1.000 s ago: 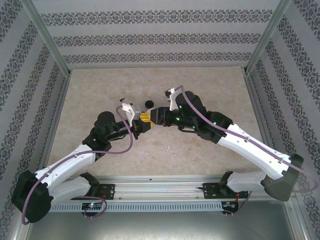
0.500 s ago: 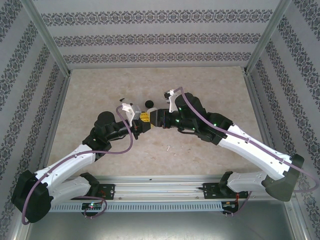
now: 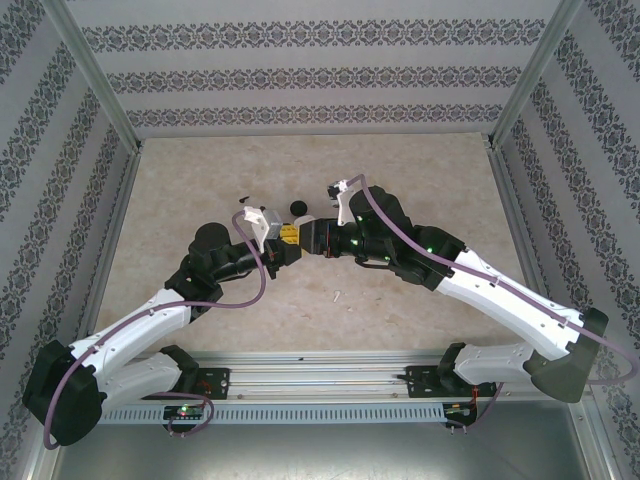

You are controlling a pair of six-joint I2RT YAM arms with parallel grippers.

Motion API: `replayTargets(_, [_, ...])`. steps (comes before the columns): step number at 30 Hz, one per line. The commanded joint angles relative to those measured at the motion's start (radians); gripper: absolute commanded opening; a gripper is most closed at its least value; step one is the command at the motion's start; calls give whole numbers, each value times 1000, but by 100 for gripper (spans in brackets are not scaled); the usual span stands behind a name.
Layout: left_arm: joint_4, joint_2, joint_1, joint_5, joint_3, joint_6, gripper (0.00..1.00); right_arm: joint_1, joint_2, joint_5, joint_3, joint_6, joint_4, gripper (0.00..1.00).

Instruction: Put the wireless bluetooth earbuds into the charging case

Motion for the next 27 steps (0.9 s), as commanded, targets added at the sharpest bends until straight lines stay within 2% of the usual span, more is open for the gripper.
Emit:
replayTargets(1, [41,-4,-9,12,13,1,9,12,-14,1,-2,18,-8,43])
replayTargets(21, [43,6,-10,30,26,-21,9,9,-34,48,39,-2,-52,44])
replayTargets(27, [42,8,-8,36,27,-29,9,9,-44,41,30,0,-69,38])
